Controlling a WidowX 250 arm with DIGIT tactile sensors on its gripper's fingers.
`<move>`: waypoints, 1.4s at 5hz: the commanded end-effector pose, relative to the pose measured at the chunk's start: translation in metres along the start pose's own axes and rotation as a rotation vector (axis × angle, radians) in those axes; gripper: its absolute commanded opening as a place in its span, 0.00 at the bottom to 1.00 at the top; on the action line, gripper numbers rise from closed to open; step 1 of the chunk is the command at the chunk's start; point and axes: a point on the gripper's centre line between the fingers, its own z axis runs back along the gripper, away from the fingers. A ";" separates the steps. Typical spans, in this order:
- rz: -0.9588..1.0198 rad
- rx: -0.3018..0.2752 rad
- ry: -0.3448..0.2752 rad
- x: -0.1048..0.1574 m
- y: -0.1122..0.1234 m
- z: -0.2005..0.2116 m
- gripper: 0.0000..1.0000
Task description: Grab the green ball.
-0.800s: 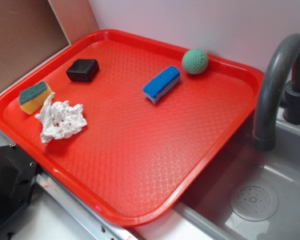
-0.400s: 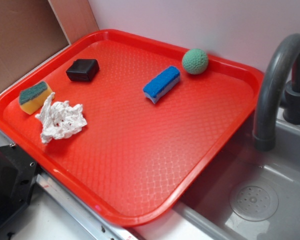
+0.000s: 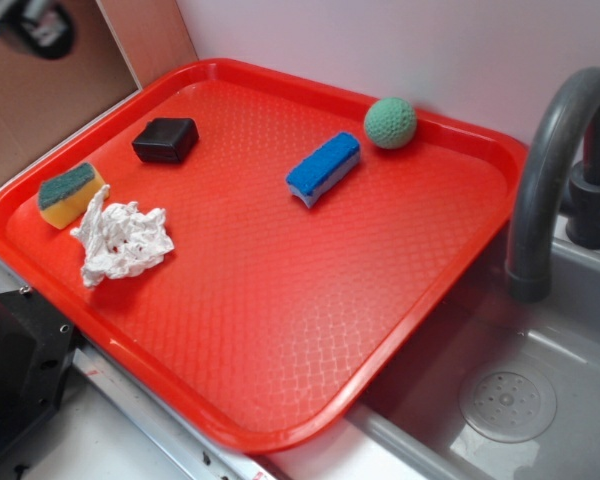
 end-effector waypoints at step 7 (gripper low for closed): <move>-0.105 -0.007 -0.261 0.138 -0.041 -0.165 1.00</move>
